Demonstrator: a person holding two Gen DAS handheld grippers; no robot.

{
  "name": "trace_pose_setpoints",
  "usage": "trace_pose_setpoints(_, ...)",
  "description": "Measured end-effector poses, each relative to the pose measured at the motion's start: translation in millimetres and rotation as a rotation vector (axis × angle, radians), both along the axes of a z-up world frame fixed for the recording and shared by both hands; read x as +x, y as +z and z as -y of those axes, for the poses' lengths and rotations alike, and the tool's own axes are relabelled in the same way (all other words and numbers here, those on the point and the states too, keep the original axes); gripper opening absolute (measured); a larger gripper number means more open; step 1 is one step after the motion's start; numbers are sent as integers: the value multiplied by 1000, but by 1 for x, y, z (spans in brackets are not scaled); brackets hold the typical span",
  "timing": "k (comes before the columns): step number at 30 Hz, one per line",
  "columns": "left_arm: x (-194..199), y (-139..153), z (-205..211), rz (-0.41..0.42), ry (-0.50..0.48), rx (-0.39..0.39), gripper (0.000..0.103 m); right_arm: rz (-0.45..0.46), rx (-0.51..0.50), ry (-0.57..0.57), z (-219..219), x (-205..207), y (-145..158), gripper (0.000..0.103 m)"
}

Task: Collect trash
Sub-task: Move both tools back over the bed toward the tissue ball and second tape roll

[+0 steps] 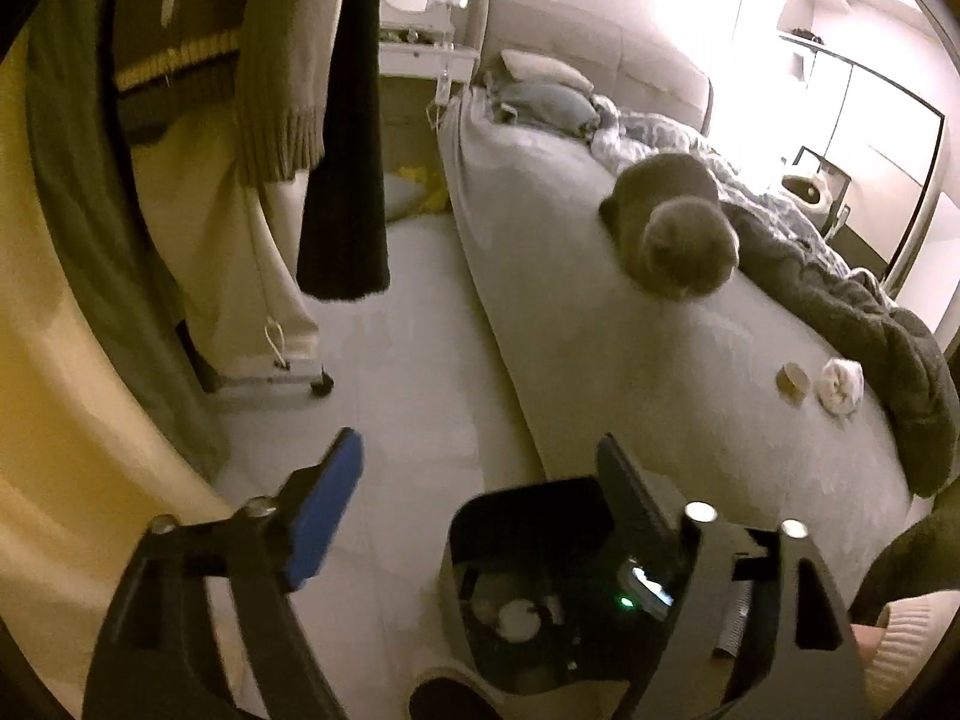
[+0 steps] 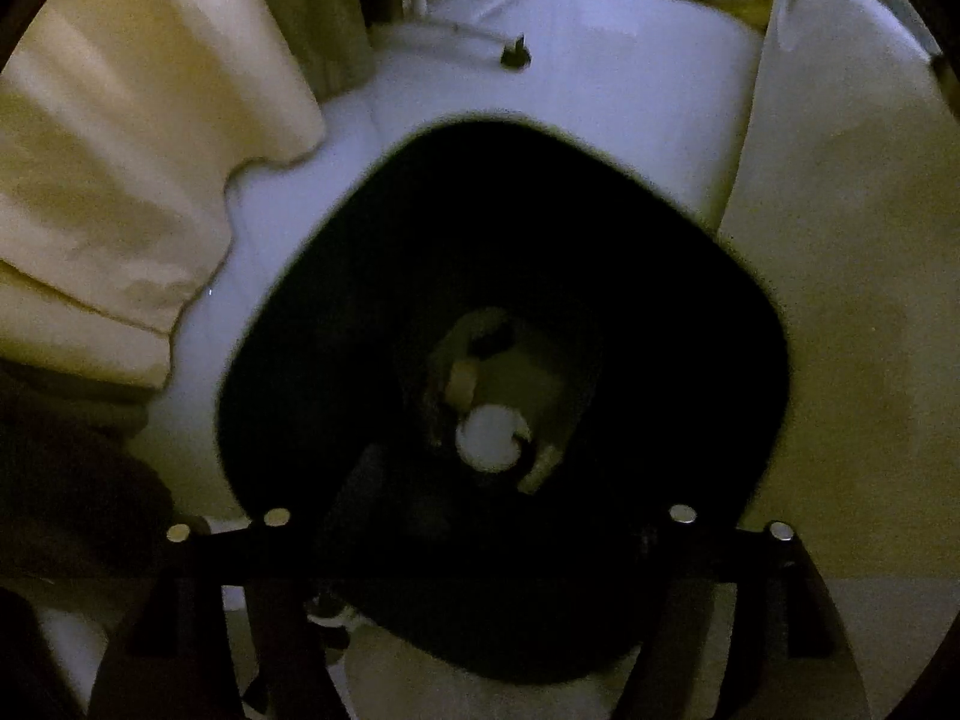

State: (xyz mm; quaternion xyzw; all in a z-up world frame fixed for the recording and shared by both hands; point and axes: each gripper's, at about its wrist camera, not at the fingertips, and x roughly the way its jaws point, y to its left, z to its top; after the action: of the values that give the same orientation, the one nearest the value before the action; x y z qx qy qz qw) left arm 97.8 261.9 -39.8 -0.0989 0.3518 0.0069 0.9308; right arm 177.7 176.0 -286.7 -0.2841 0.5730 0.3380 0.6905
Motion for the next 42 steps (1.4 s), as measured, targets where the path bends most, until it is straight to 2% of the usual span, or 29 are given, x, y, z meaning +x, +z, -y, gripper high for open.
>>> trace_pose_setpoints(5, 2, 15, 8, 53, -13, 28, 92, 52, 70, 3, 3, 1, 28, 77)
trace_pose_setpoints(11, 5, 33, 25, 121, -45, 24, 93, 112, 159, -10, 14, 9, 64, 78)
trace_pose_setpoints(21, 21, 48, 61, 172, -84, 4, 94, 230, 275, -83, 62, 19, 127, 78)
trace_pose_setpoints(27, 34, 50, 93, 183, -134, -14, 94, 295, 303, -122, 99, 24, 153, 78)
trace_pose_setpoints(33, 44, 53, 124, 200, -175, -32, 94, 339, 313, -167, 138, 28, 164, 78)
trace_pose_setpoints(42, 64, 47, 163, 179, -235, -65, 94, 408, 302, -212, 193, 41, 186, 78)
